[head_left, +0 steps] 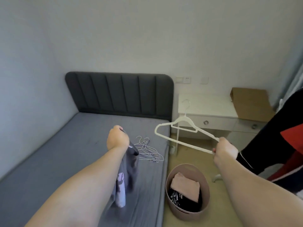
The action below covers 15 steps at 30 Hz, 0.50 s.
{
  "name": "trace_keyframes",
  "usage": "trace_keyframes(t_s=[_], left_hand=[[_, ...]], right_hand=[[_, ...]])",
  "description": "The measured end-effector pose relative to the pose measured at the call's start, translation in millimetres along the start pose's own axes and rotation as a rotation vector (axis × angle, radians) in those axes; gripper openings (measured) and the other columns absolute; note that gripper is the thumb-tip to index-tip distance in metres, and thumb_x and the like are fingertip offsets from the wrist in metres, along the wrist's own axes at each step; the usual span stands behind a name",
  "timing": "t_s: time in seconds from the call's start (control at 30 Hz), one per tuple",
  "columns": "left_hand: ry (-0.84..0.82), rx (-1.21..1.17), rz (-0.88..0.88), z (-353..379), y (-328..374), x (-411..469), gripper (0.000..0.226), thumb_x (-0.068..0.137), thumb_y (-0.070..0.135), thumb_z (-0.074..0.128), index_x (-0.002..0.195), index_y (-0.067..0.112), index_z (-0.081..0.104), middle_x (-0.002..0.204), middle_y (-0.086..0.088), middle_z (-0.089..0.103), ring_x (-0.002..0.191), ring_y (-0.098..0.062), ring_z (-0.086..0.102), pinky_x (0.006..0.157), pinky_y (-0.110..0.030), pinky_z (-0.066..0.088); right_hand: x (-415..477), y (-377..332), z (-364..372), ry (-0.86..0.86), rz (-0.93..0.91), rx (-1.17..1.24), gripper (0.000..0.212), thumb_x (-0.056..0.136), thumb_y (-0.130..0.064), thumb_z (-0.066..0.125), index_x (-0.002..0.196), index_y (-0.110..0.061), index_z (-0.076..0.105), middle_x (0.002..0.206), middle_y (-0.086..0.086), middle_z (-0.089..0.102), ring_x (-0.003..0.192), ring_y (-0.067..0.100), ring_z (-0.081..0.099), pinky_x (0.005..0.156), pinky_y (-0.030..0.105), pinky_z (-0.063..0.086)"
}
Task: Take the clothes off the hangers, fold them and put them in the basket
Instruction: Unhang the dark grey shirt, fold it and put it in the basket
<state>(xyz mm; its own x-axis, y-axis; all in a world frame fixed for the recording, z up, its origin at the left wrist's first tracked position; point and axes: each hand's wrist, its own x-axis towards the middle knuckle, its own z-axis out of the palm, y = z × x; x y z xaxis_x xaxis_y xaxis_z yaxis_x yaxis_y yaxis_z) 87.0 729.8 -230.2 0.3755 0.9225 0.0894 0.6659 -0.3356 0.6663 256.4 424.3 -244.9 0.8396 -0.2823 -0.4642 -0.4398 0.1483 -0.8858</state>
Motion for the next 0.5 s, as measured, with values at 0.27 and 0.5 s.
trace_keyframes(t_s=[0.27, 0.5], left_hand=[[-0.178, 0.074, -0.070, 59, -37, 68, 0.029, 0.090, 0.007, 0.042, 0.106, 0.016, 0.066, 0.120, -0.013, 0.065, 0.111, -0.034, 0.059, 0.090, -0.033, 0.046], [-0.263, 0.164, -0.199, 132, -70, 153, 0.030, 0.095, 0.009, 0.042, 0.113, 0.002, 0.065, 0.125, -0.023, 0.062, 0.116, -0.039, 0.056, 0.089, -0.034, 0.044]], right_hand=[[53, 89, 127, -0.072, 0.039, -0.478, 0.073, 0.102, -0.053, 0.024, 0.113, 0.007, 0.063, 0.110, 0.022, 0.067, 0.108, 0.039, 0.063, 0.100, 0.042, 0.047], [137, 196, 267, -0.244, 0.158, -0.615, 0.084, 0.098, -0.064, 0.017, 0.110, 0.003, 0.067, 0.096, 0.020, 0.065, 0.097, 0.033, 0.063, 0.094, 0.043, 0.048]])
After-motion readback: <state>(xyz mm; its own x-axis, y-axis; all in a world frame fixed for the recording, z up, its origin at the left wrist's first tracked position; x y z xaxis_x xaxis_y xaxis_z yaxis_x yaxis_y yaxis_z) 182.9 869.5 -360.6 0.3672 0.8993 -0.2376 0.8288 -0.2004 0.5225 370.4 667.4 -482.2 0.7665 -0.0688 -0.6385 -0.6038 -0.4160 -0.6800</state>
